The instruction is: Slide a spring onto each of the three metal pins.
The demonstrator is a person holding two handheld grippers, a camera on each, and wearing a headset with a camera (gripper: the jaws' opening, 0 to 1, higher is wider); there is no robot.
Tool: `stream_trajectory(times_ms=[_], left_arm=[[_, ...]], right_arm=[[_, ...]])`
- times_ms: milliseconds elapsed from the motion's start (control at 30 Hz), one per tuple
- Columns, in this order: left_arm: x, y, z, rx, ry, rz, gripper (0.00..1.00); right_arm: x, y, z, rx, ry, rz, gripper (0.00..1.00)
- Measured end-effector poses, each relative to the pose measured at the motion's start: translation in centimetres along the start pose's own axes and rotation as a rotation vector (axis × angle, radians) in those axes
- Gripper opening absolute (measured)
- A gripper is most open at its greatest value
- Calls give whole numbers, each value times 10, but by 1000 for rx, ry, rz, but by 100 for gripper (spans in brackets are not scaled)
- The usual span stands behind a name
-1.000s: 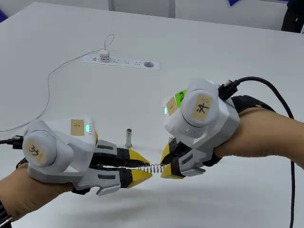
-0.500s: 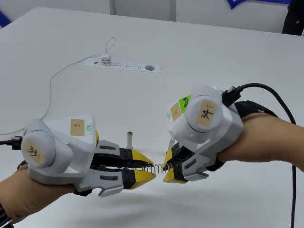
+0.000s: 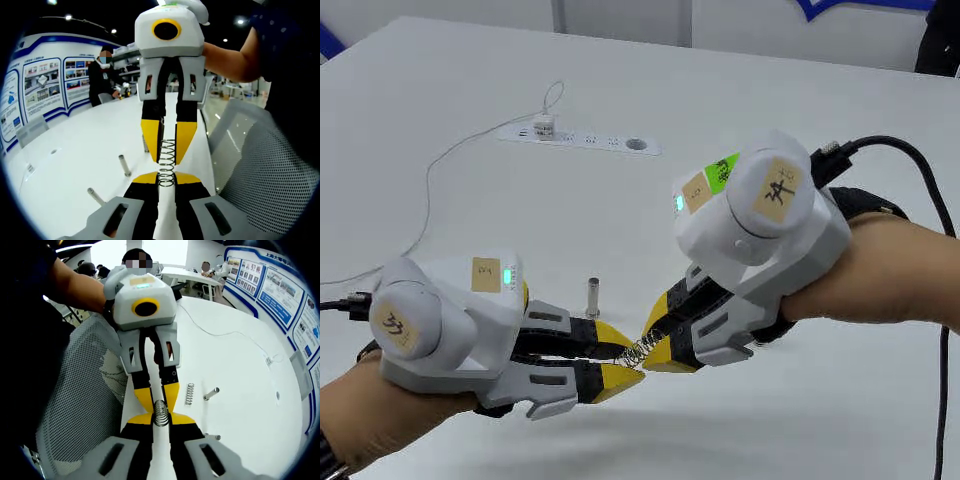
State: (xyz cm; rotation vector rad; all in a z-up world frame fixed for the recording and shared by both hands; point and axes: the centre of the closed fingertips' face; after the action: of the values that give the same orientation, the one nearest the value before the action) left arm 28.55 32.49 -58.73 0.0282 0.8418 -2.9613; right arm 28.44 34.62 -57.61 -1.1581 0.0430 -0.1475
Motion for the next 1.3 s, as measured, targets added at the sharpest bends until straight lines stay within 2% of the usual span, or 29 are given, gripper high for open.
stream_trajectory(times_ms=[433, 567, 667, 800, 1000, 1133, 1200, 1300], left_arm=[[-1, 2, -1, 7, -5, -2, 12], [-3, 2, -5, -2, -20, -1, 20], [-8, -2, -7, 3, -30, 9, 21], [-14, -8, -10, 9, -47, 30, 24], [-25, -20, -14, 24, -89, 72, 28], [-29, -26, -17, 31, -111, 94, 30], [-30, -29, -19, 32, -119, 104, 31], [-31, -32, -21, 35, -131, 115, 31]], right_arm=[[0, 2, 7, -2, -9, 1, 12], [4, 2, 6, -12, -7, -6, 12], [8, 0, 2, -21, 0, -14, 12], [18, -5, -5, -31, 20, -38, 12], [41, -19, -22, -69, 53, -112, 12], [55, -26, -32, -85, 80, -150, 12], [65, -29, -39, -115, 88, -188, 12], [75, -28, -44, -127, 100, -203, 12]])
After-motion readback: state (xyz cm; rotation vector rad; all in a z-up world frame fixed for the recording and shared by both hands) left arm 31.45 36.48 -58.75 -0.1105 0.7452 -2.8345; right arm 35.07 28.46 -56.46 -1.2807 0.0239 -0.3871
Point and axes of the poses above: the centre of the closed fingertips' face, and the gripper's own axes: y roughly forward along the fingers, x roughly to its right, z roughly out of its top, and after that the axes turned 10 degrees about -x, right-handed
